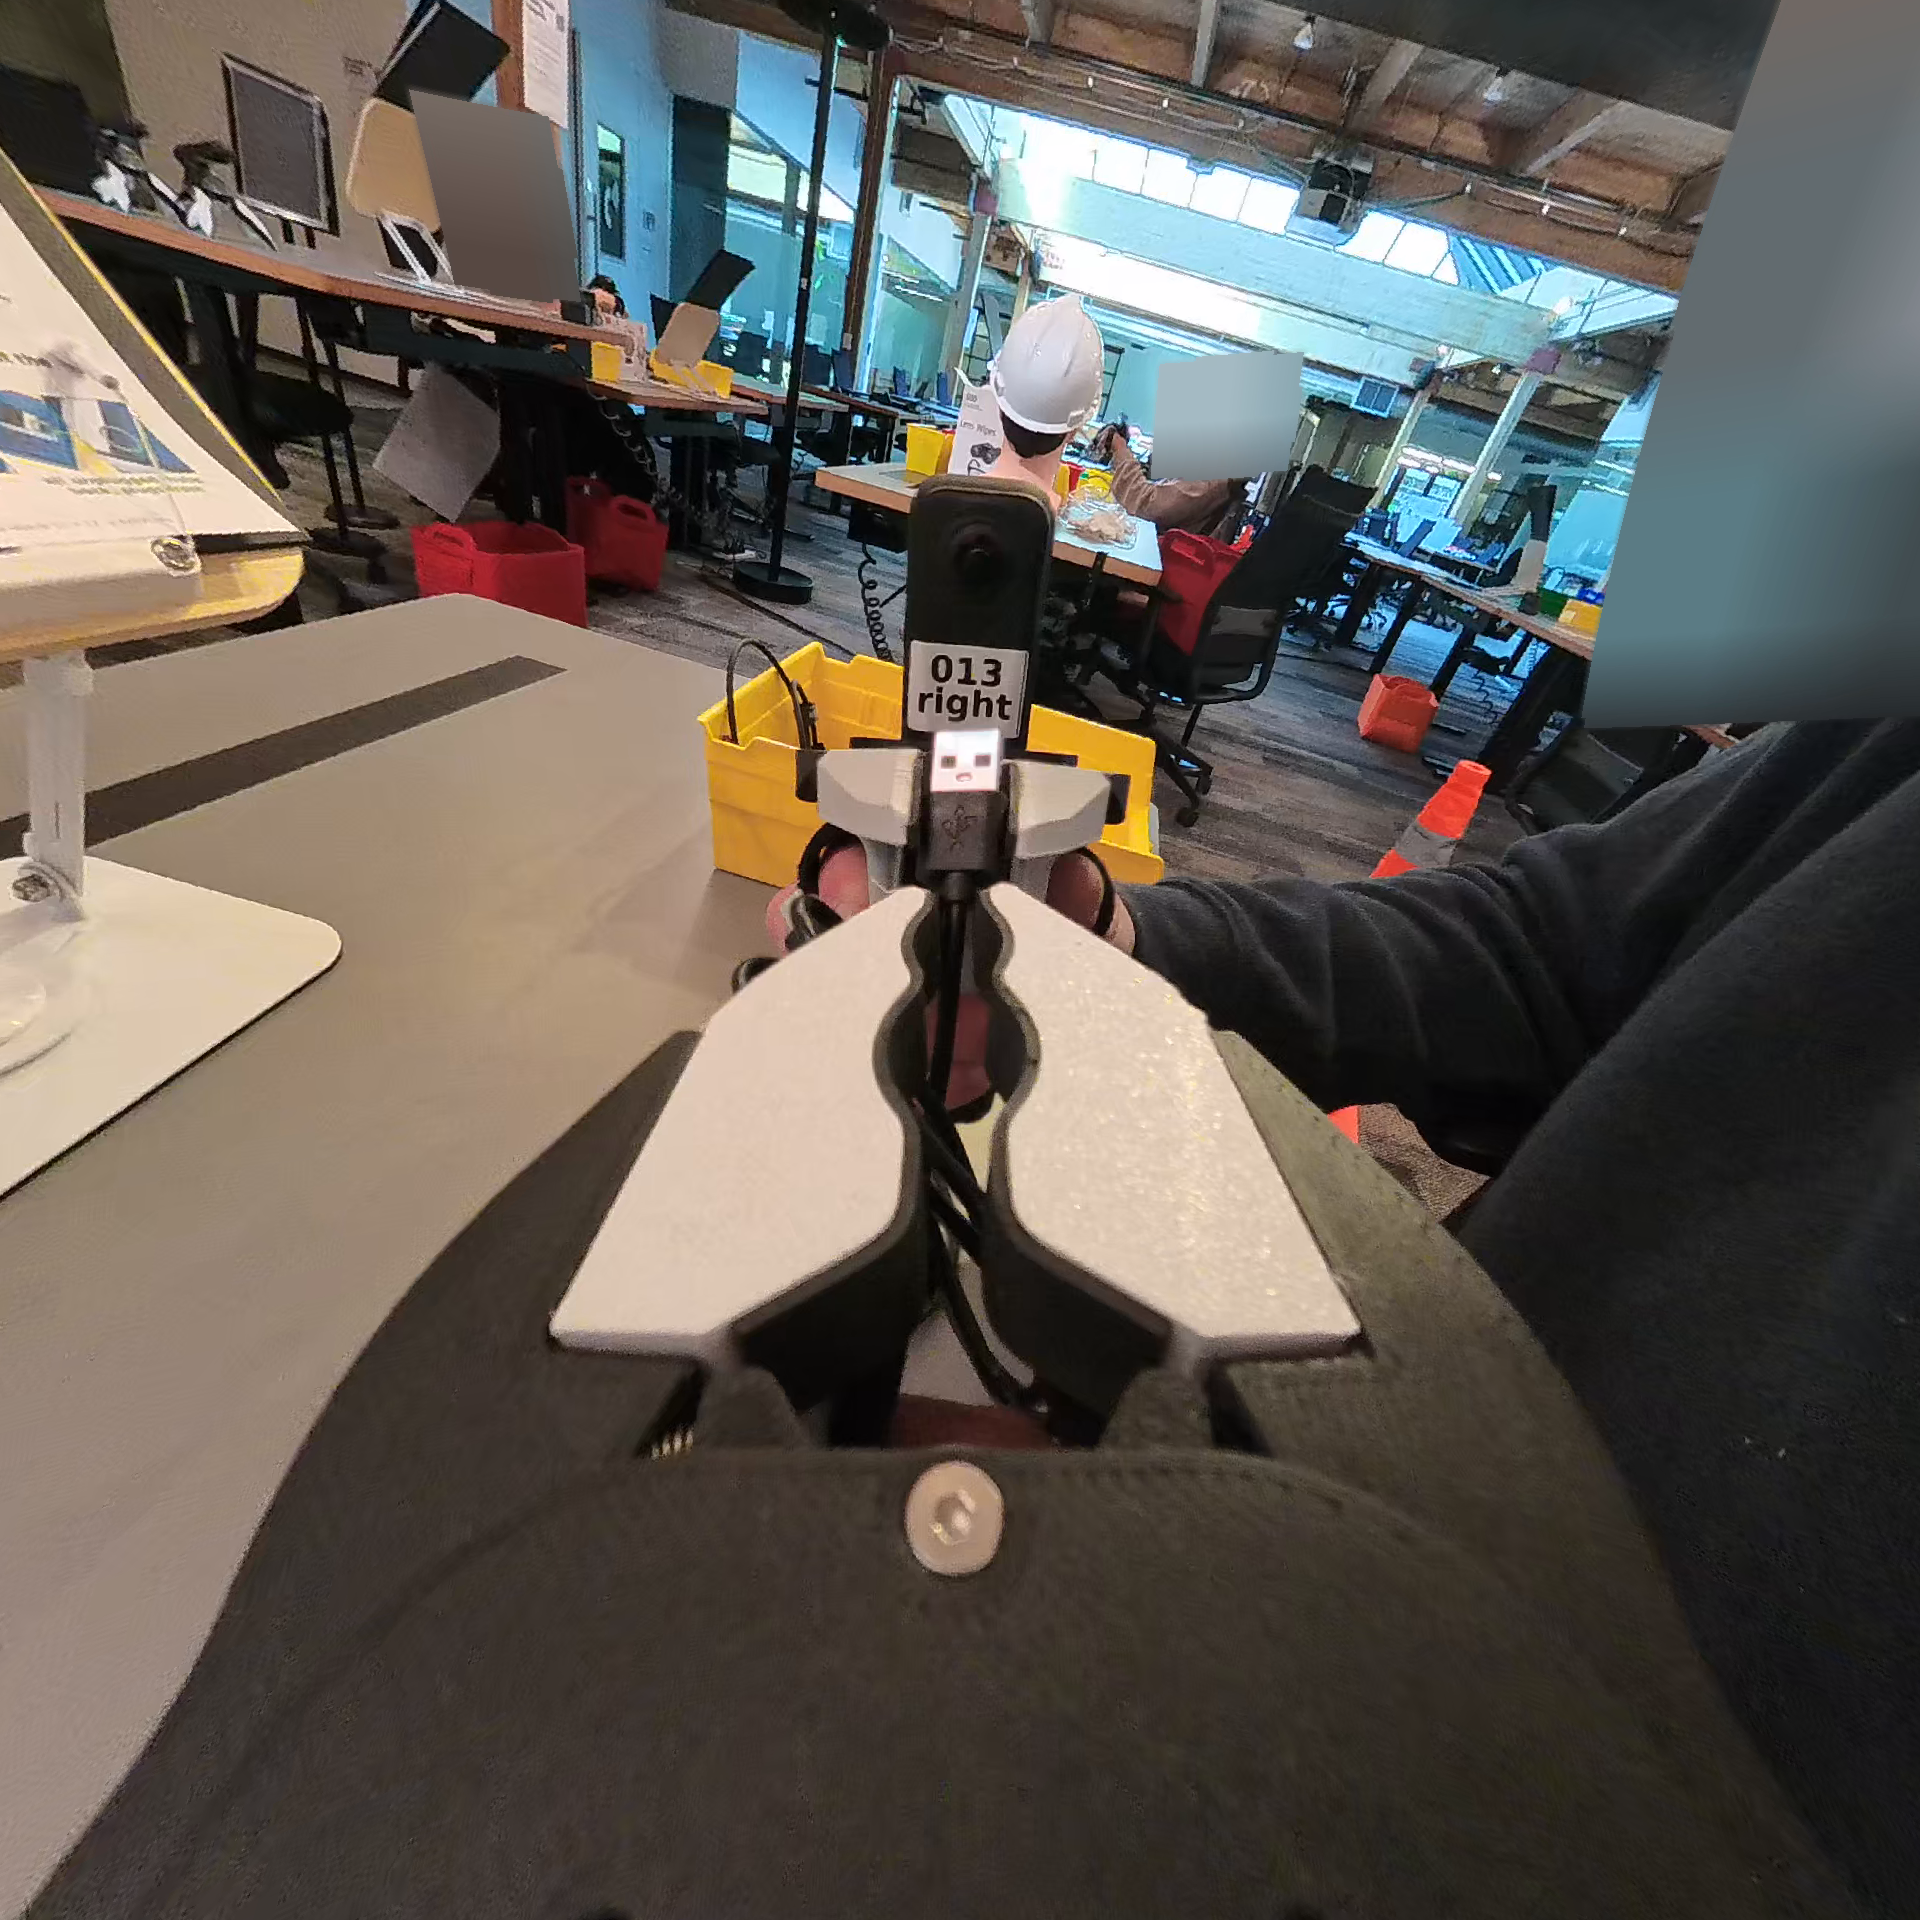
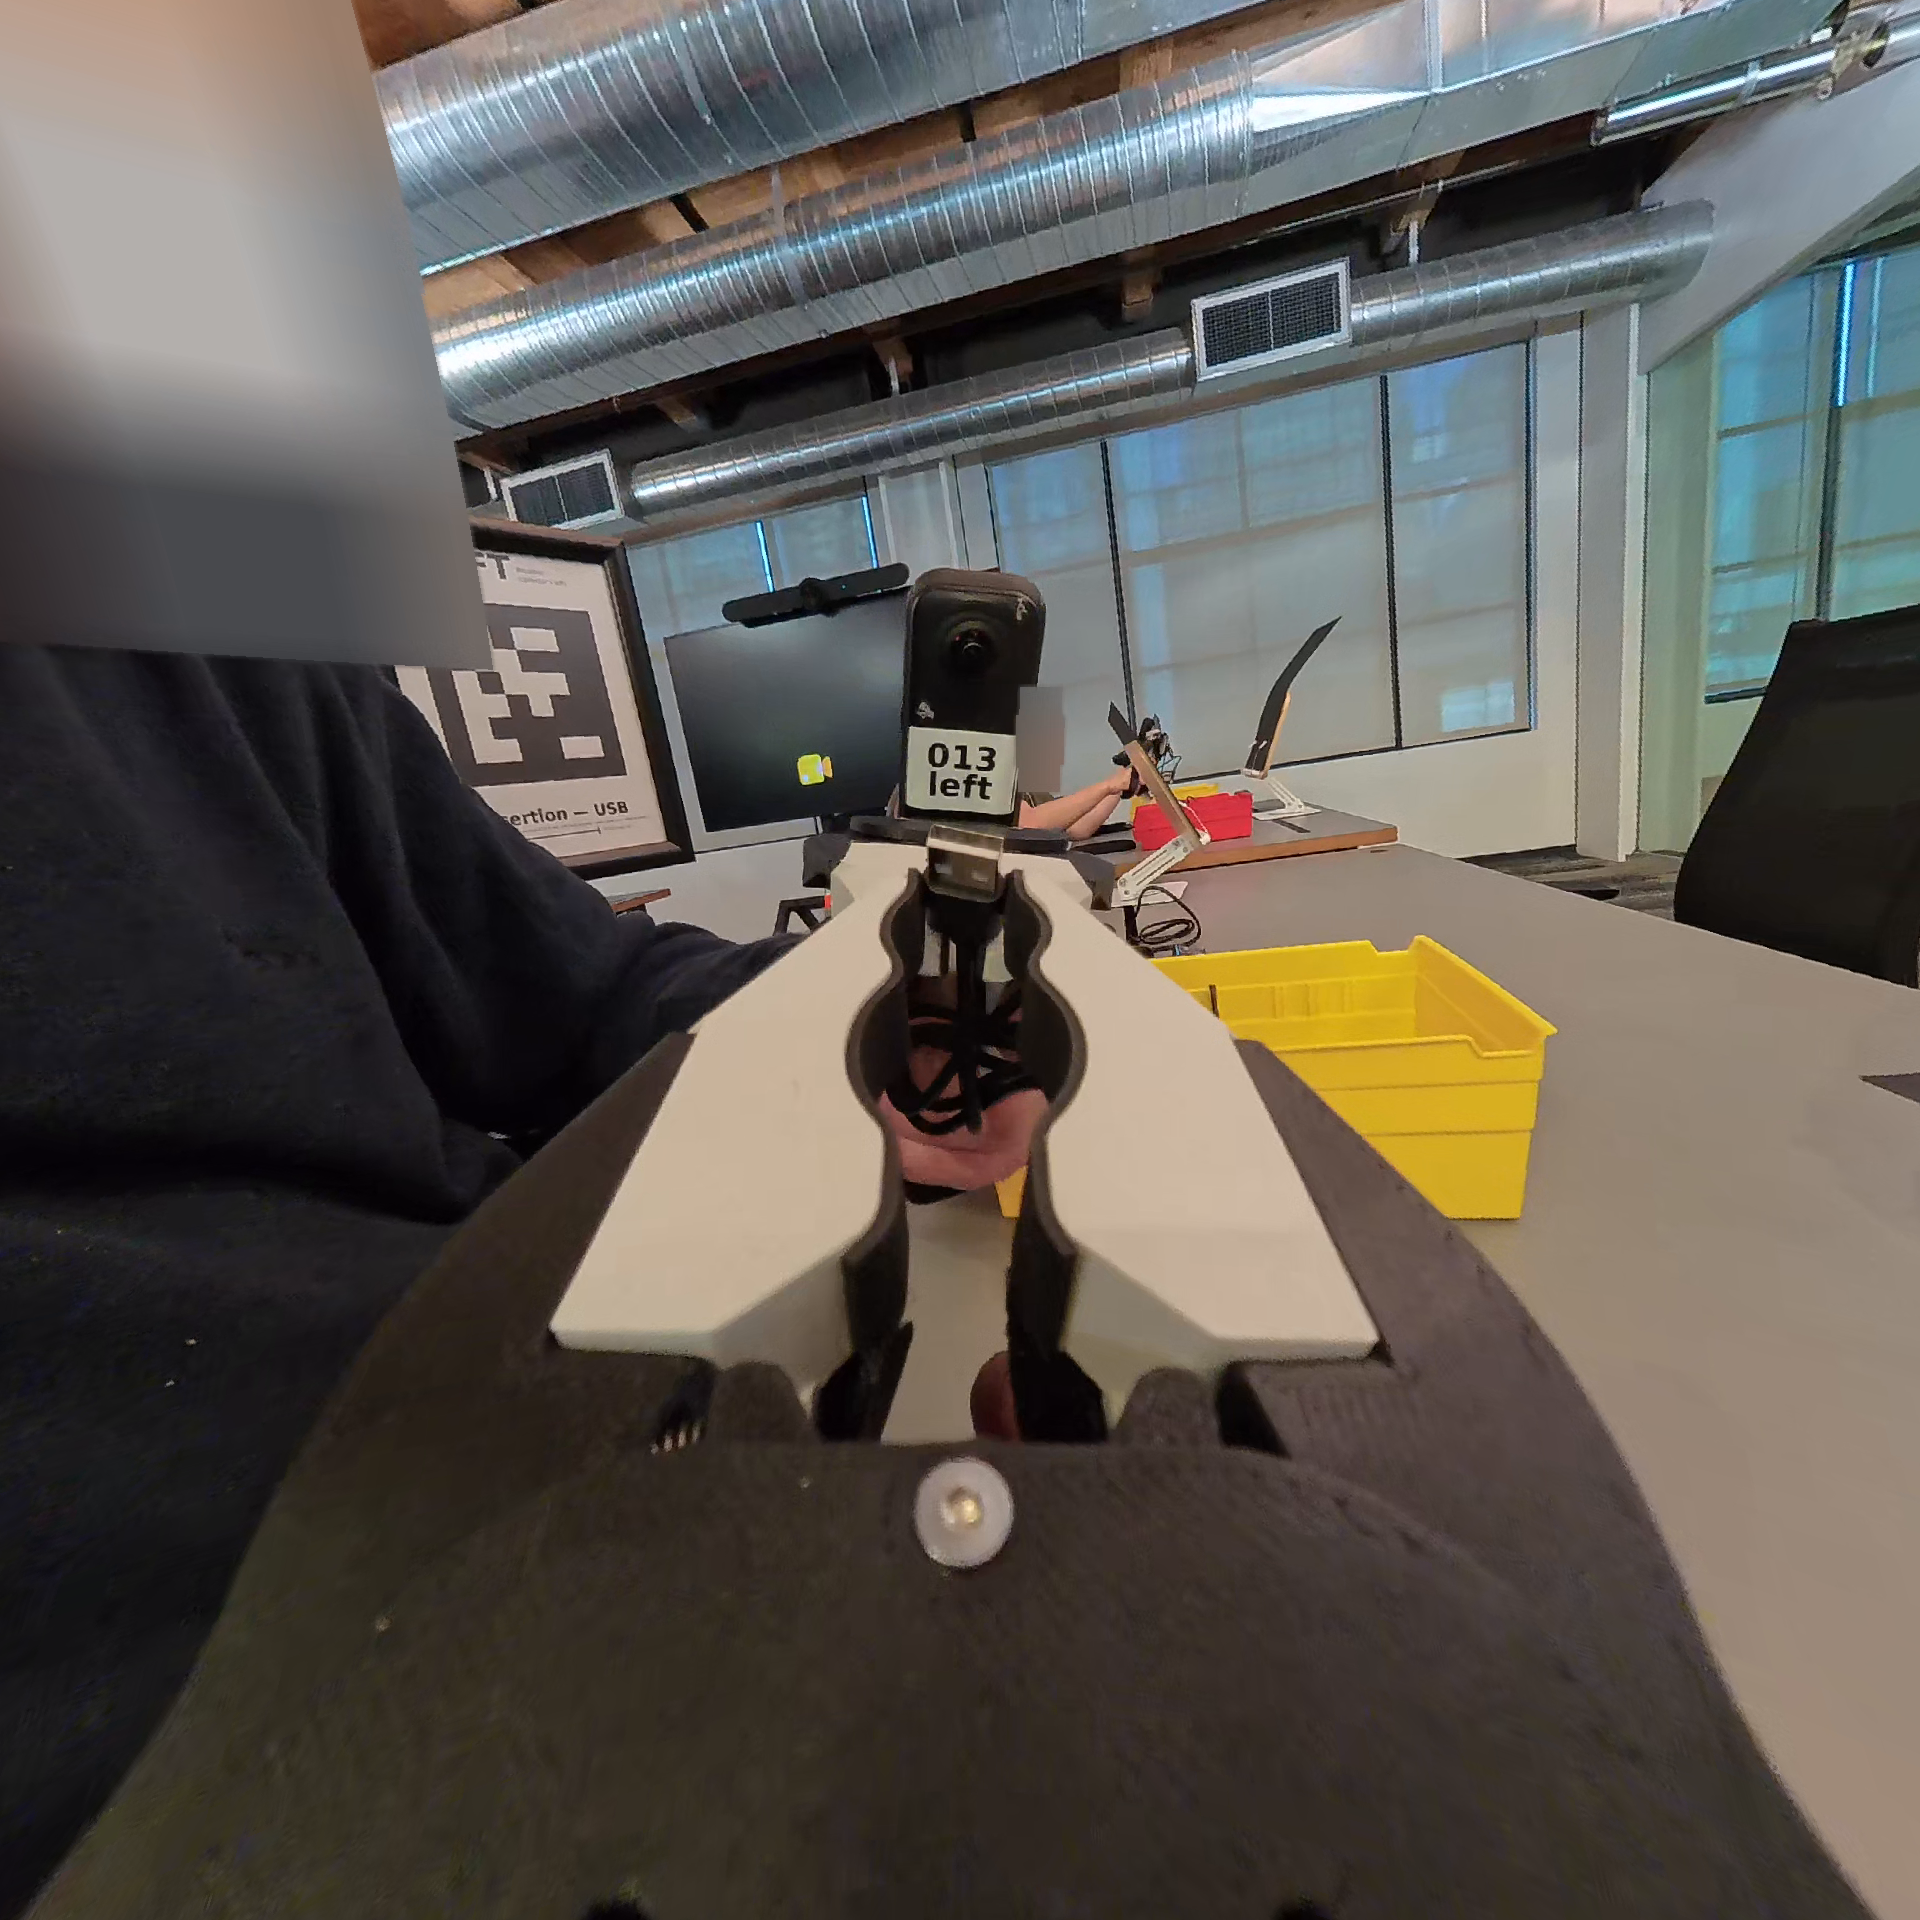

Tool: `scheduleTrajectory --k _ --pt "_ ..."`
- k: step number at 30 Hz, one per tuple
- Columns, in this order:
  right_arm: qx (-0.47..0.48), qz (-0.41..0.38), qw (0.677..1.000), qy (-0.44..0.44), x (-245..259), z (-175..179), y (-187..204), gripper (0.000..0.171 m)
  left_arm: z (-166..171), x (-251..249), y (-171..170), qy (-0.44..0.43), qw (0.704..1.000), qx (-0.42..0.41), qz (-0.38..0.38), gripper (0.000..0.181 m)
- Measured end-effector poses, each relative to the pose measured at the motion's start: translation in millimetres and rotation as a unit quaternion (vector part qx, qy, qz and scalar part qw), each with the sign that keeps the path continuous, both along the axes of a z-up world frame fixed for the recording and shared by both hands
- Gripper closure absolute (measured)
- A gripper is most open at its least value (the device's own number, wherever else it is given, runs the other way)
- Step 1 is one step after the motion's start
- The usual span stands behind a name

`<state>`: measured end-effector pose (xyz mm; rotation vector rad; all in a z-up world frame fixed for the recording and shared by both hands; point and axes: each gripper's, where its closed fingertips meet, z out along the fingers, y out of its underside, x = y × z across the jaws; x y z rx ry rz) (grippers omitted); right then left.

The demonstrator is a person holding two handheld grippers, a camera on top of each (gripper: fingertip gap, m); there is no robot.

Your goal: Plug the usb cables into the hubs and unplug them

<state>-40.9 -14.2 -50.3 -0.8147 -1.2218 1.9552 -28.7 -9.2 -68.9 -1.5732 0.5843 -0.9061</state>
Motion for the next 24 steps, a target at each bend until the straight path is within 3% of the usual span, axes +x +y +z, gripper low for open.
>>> scheduleTrajectory --k 5,7,15,24 --pt "-0.009 0.012 1.0 -0.012 0 -2 -1 0.159 -2 1 -1 0.016 1.0 -0.003 -0.01 0.177" --pt "-0.007 0.014 1.0 -0.026 1 -2 0 0.15 -9 -1 -1 0.07 0.998 -0.001 -0.004 0.177" --pt "0.15 -0.032 0.975 -0.161 -1 -35 -1 0.158 -36 -9 -3 0.278 0.96 0.0 0.003 0.177" --pt "0.167 -0.015 0.971 -0.169 6 -35 -5 0.158 -31 -4 -6 0.256 0.967 0.003 -0.008 0.177"
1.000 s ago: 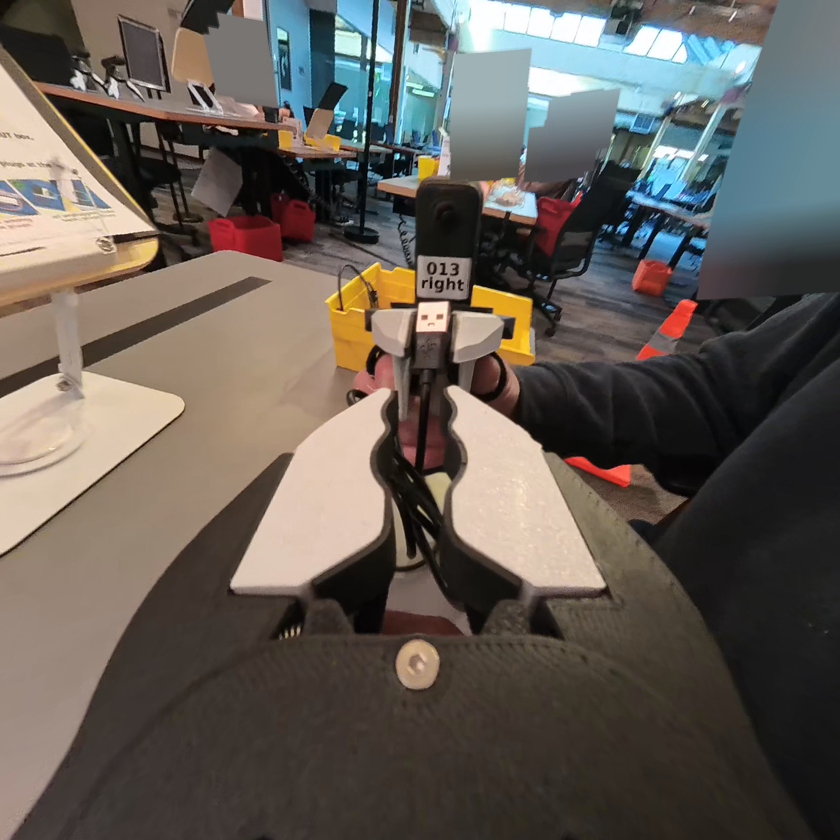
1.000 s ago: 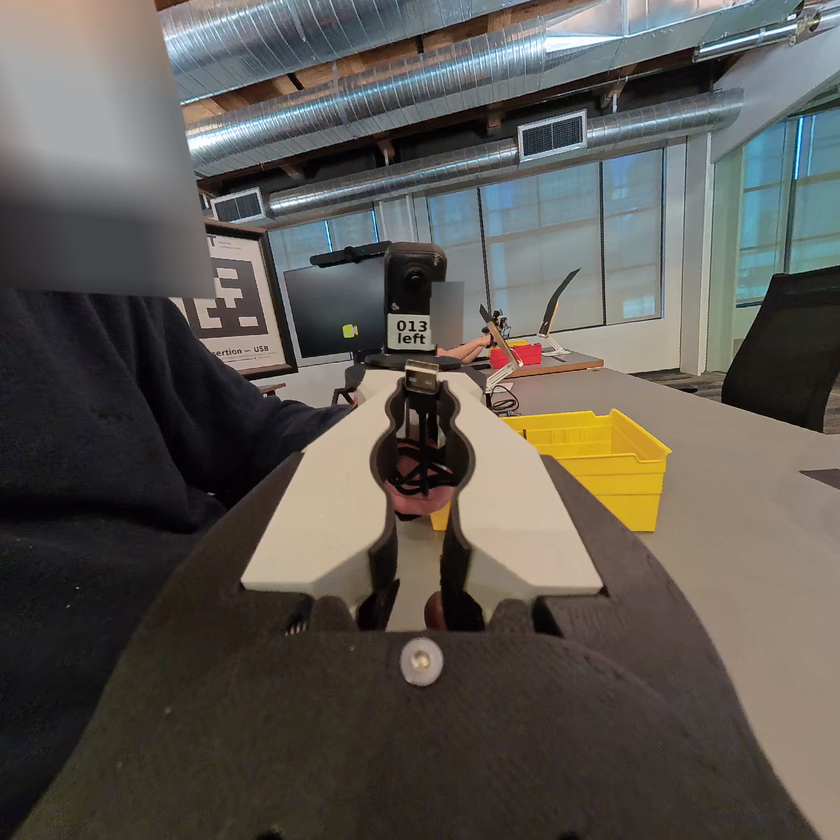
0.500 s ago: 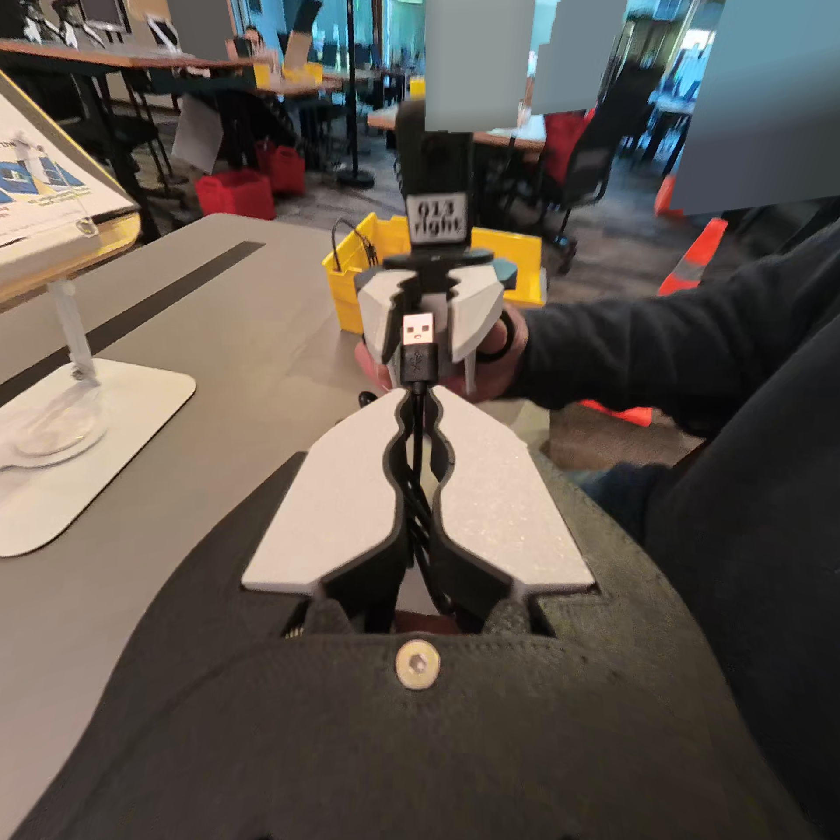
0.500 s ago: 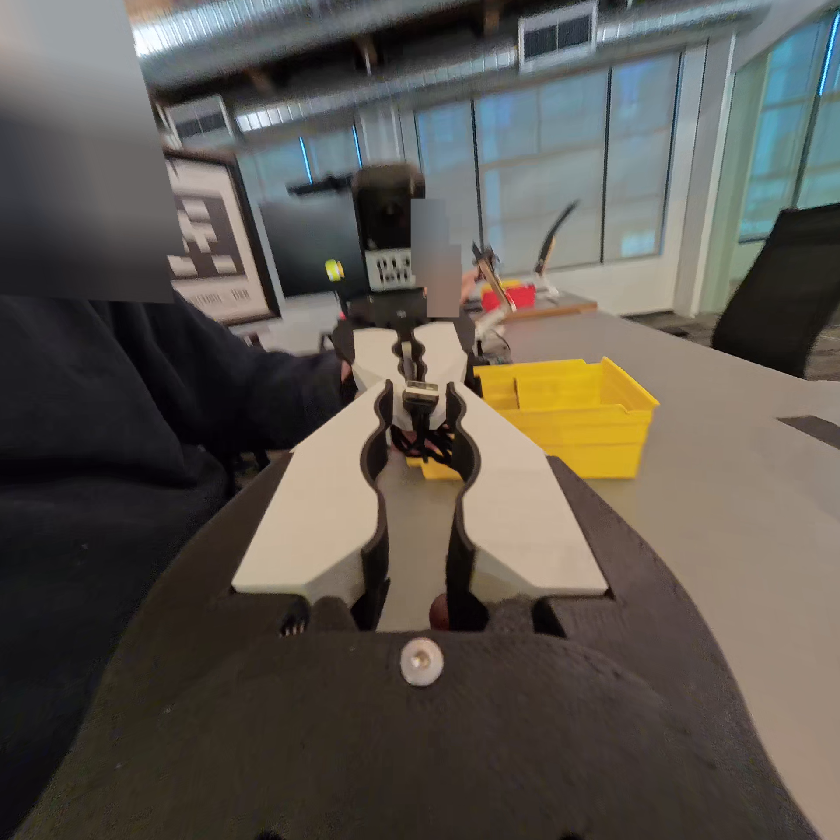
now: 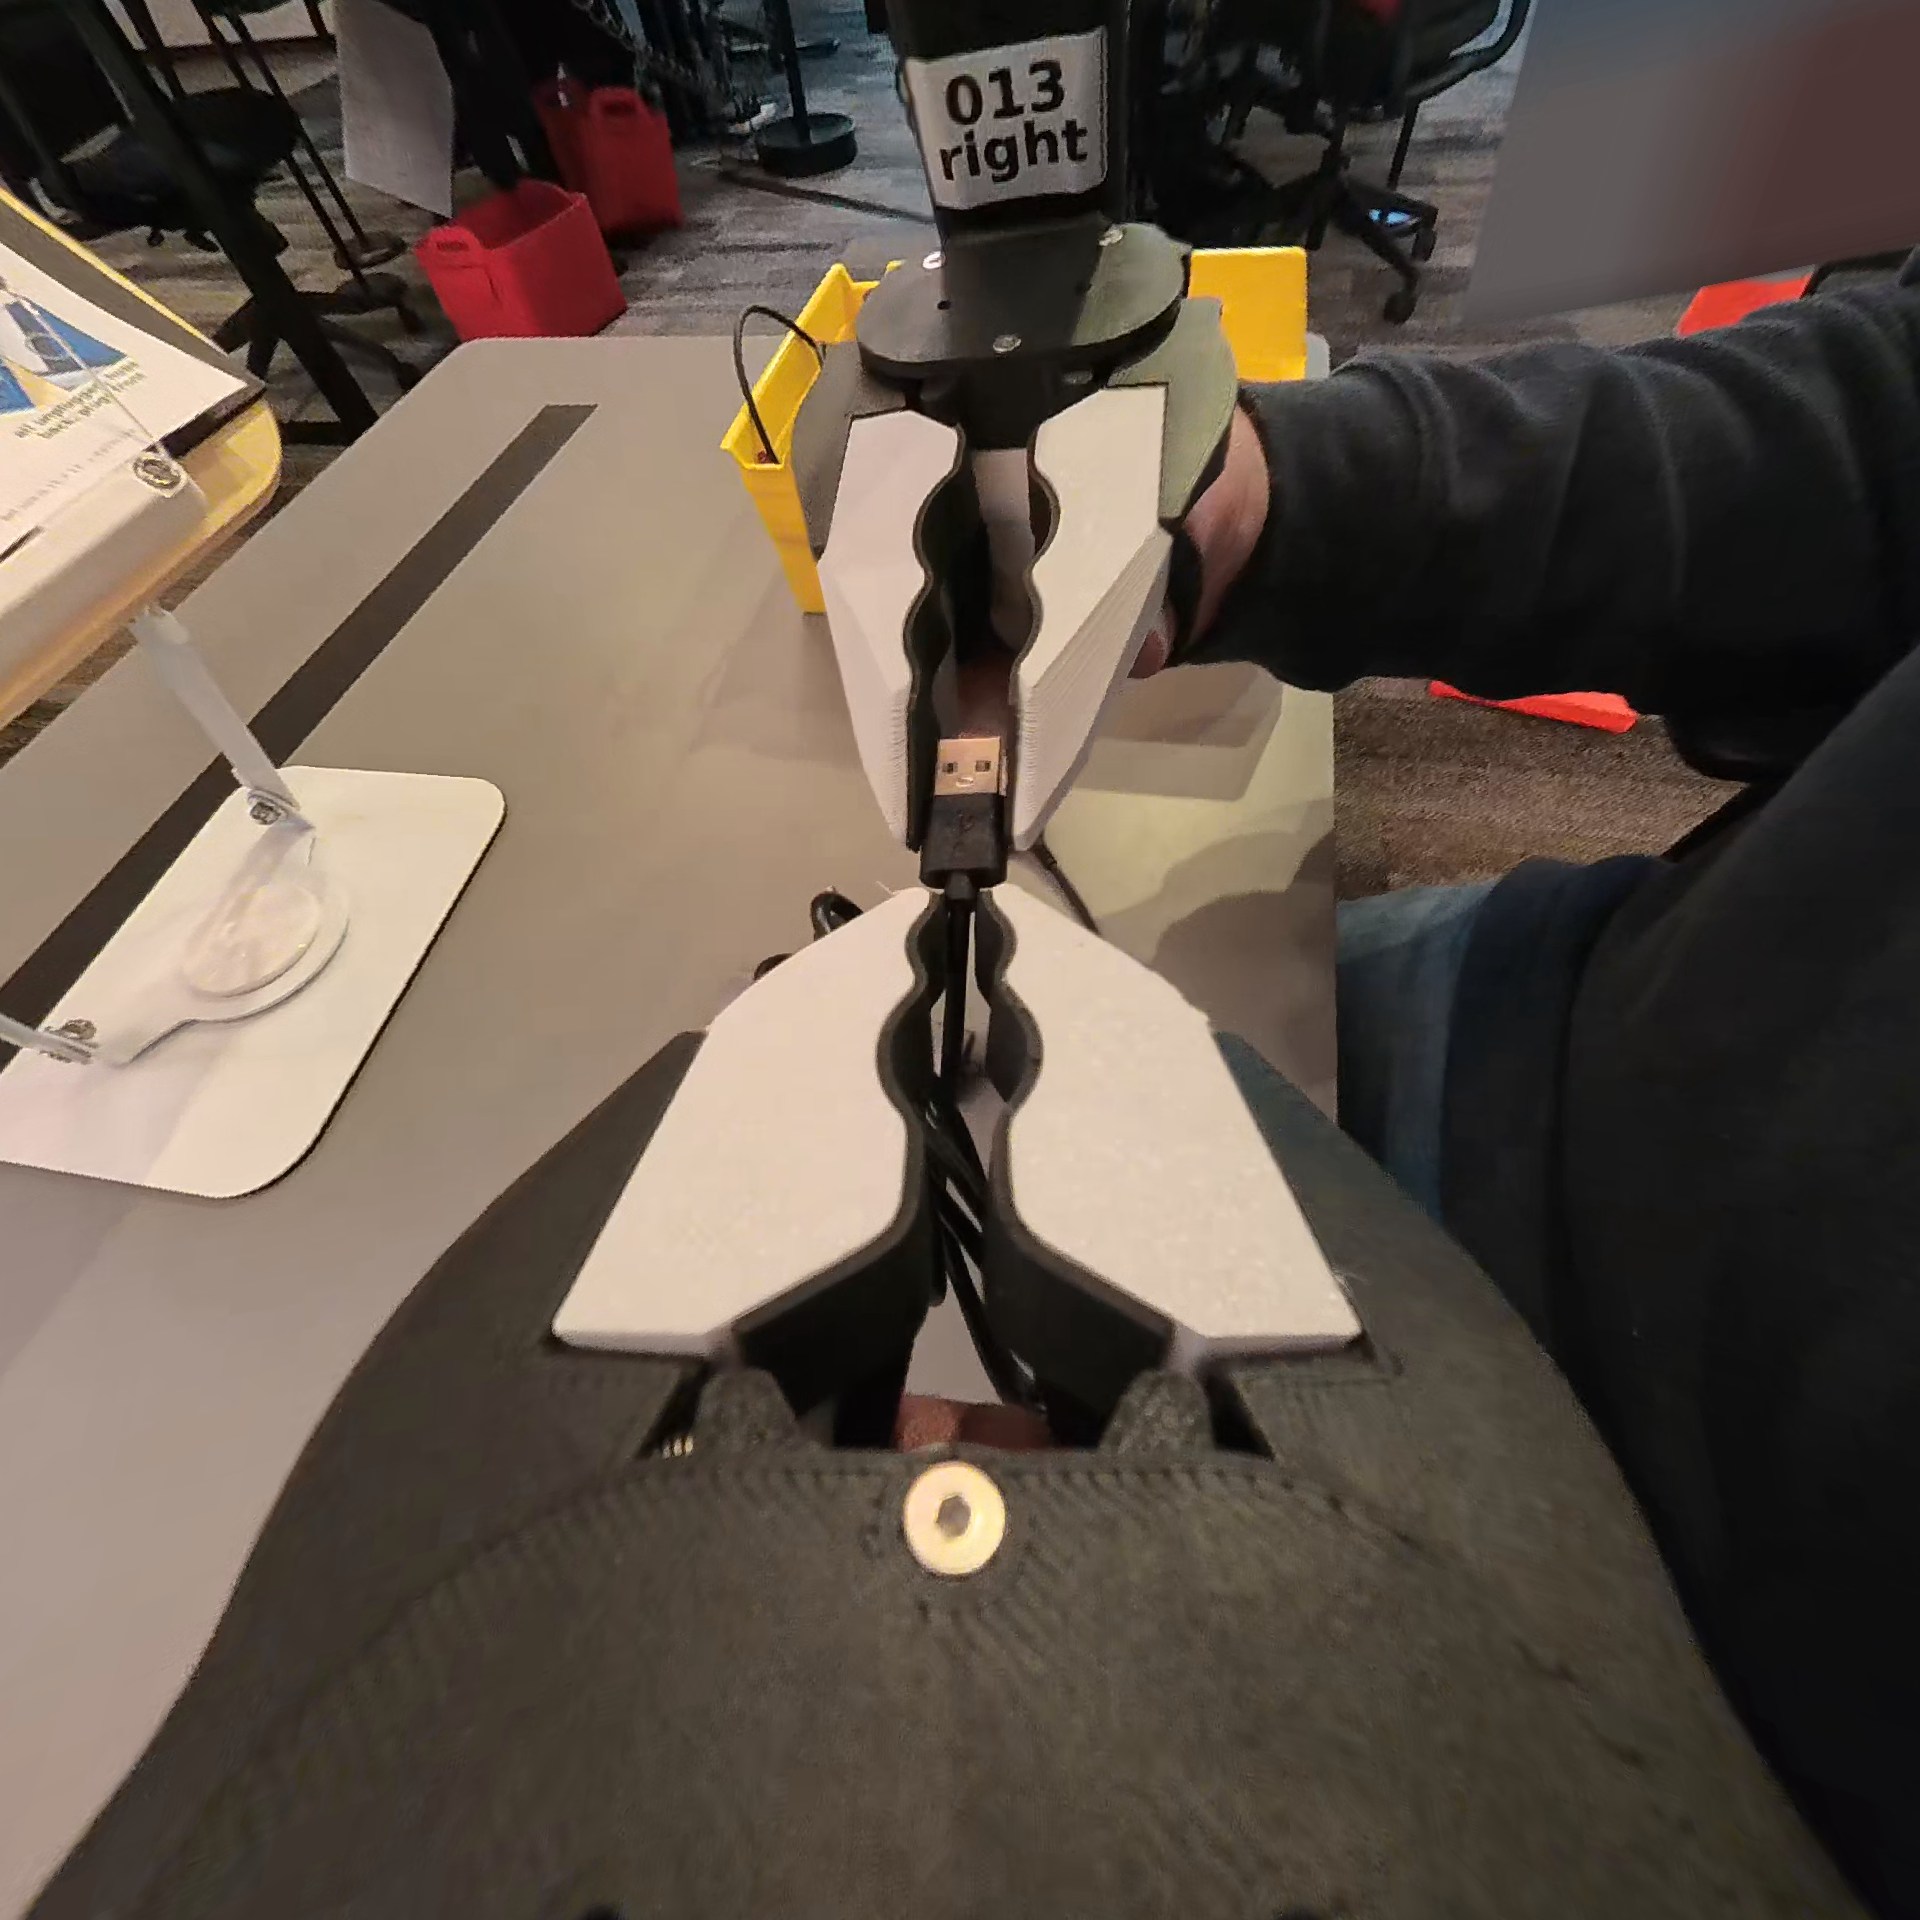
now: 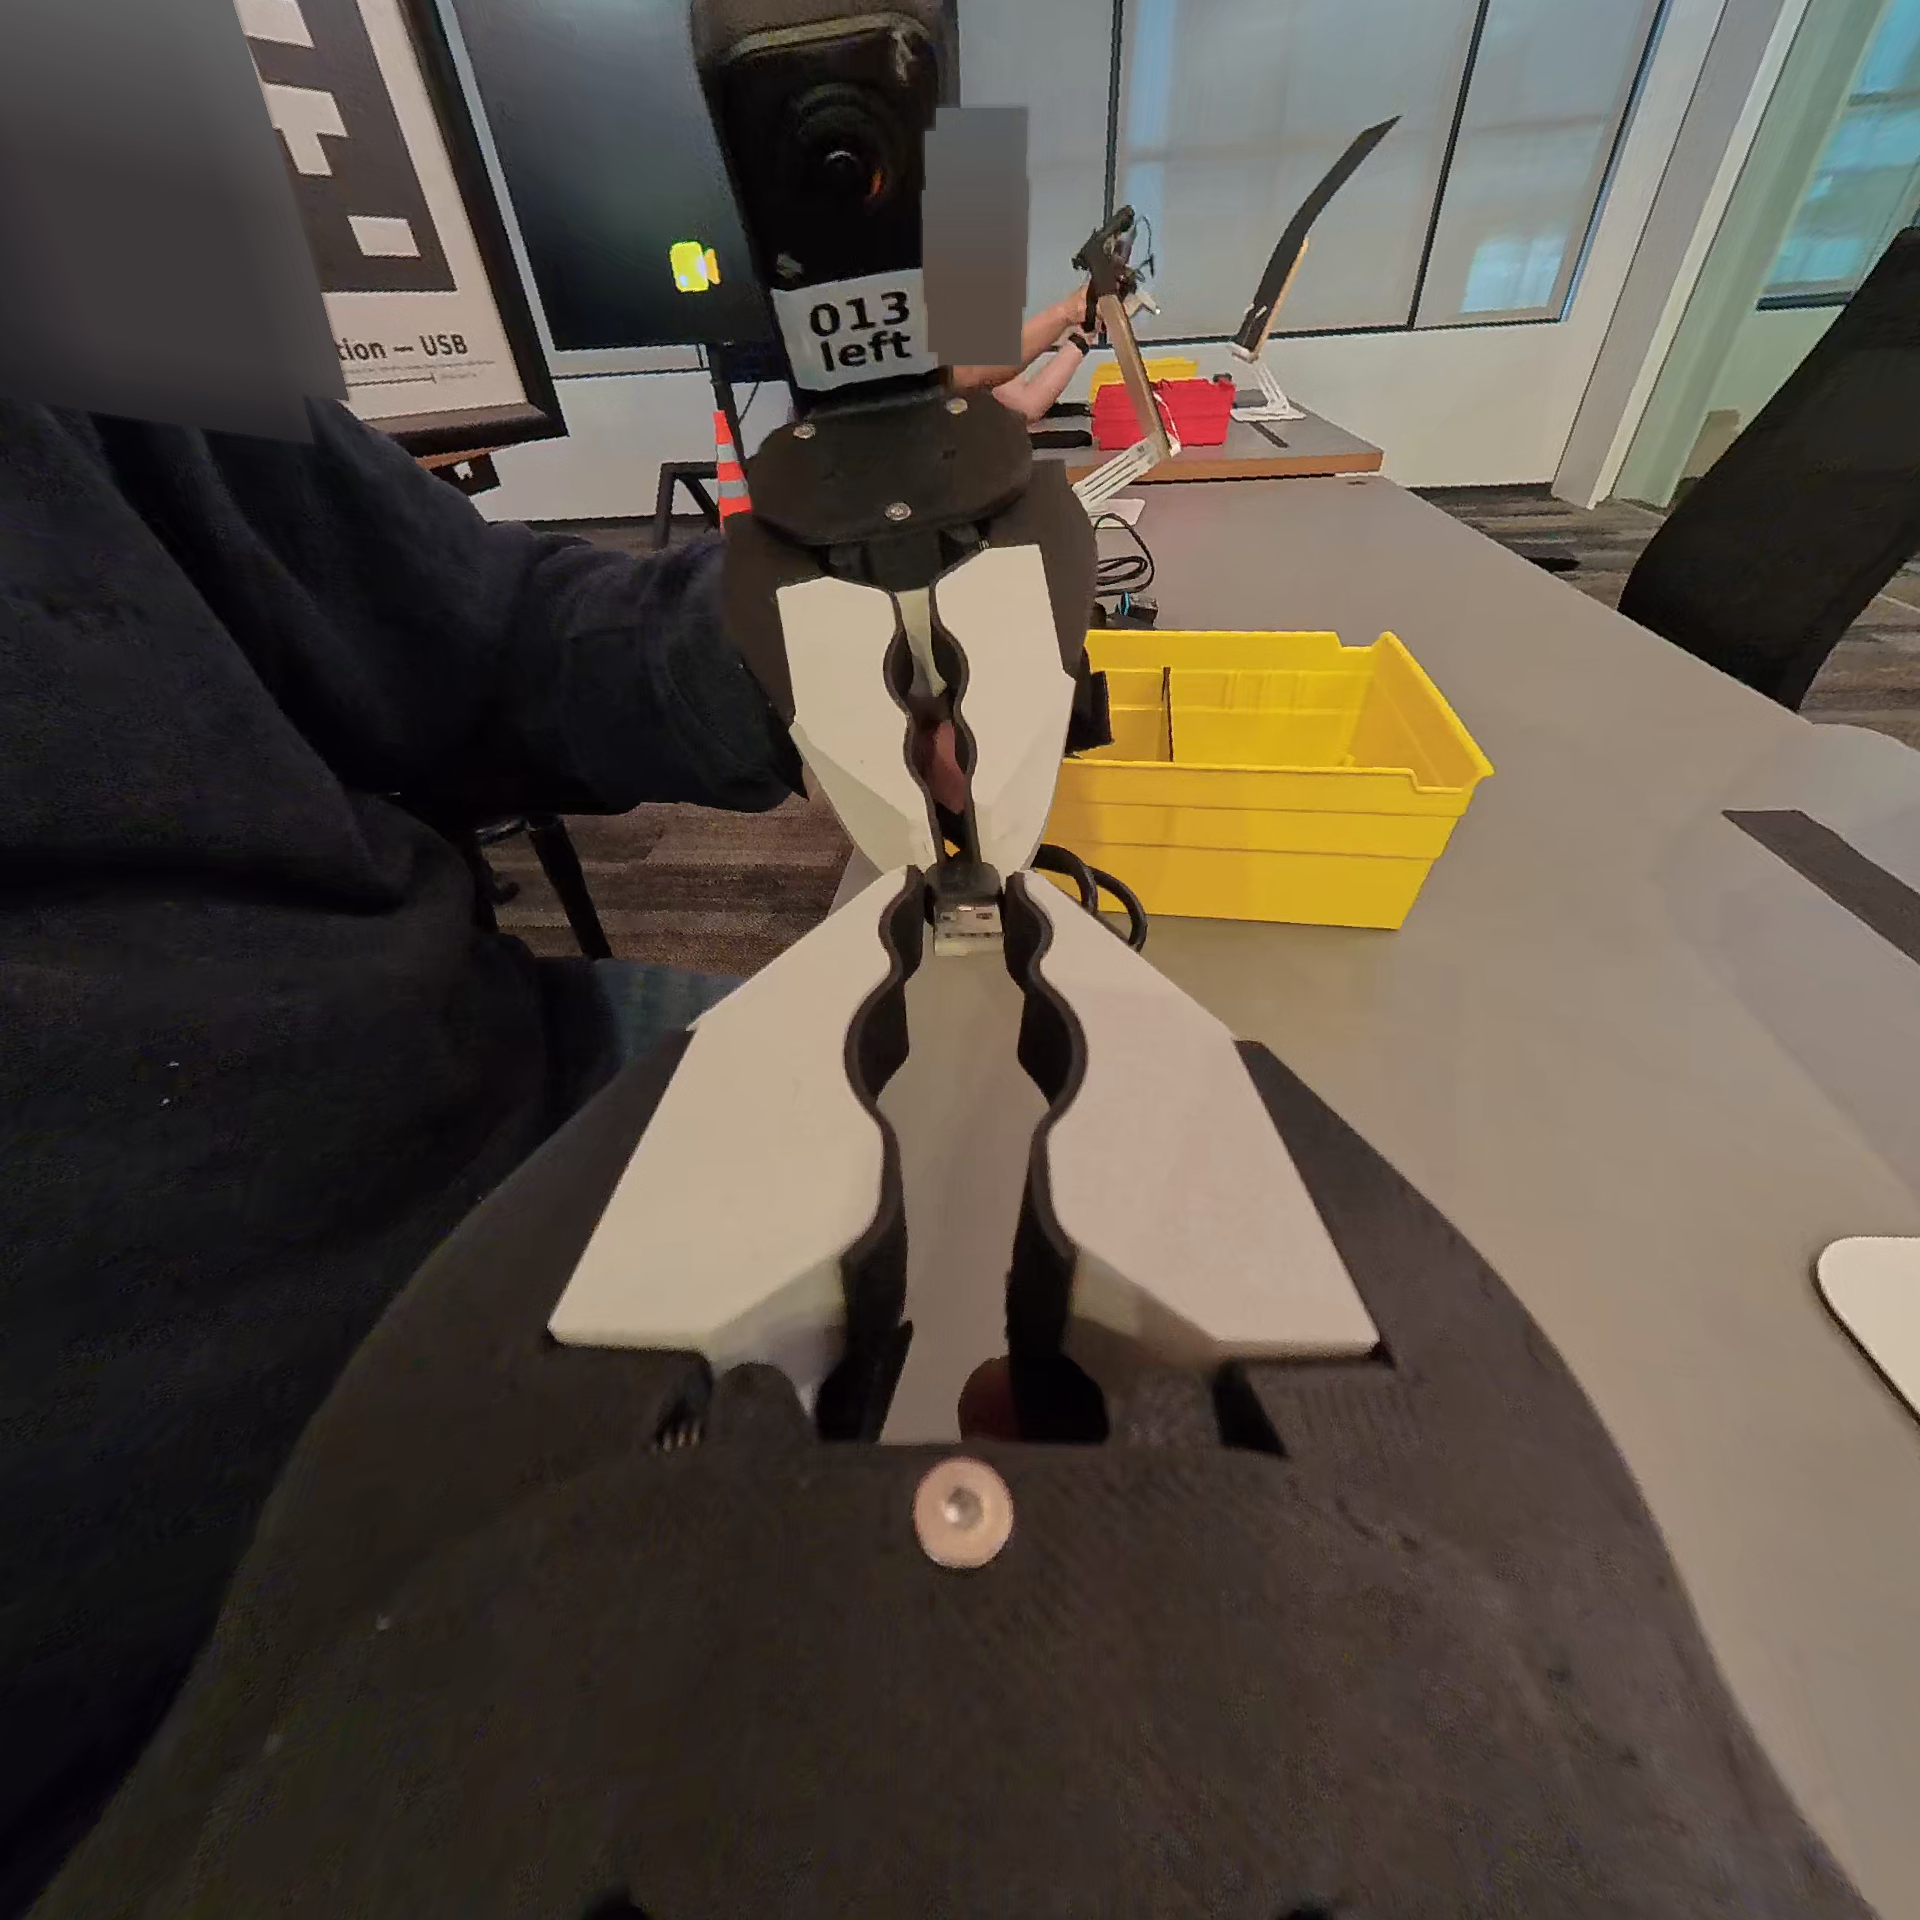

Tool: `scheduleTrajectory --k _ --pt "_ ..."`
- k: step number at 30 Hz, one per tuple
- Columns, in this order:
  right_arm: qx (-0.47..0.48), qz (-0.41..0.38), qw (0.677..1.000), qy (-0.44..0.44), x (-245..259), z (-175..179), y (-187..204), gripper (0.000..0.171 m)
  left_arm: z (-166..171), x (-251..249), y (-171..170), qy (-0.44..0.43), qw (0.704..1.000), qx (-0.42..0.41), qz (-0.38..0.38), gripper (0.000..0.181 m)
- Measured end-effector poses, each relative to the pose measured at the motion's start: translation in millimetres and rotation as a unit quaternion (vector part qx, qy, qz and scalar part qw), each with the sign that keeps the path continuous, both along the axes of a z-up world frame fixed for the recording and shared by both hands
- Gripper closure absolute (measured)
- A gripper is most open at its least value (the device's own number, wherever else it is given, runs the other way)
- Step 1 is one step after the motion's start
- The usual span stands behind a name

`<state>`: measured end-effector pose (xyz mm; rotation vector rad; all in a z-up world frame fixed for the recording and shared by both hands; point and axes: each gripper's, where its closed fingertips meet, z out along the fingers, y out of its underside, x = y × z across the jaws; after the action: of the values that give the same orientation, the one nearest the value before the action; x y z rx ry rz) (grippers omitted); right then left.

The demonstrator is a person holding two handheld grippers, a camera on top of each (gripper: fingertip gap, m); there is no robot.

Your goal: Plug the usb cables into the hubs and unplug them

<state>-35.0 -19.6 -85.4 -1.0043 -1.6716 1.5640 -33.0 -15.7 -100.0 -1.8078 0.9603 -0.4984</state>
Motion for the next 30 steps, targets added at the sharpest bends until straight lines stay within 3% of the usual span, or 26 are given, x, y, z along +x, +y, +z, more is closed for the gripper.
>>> scheduleTrajectory --k 15,25,30 --pt "-0.114 -0.003 0.987 0.118 1 24 9 0.16 19 10 7 -0.249 0.968 0.001 -0.006 0.173" --pt "-0.157 -0.001 0.979 0.128 -2 27 10 0.16 23 4 14 -0.203 0.973 0.107 0.037 0.163" --pt "-0.196 0.009 0.969 0.148 -3 32 8 0.16 25 7 14 -0.198 0.971 0.125 0.046 0.167"
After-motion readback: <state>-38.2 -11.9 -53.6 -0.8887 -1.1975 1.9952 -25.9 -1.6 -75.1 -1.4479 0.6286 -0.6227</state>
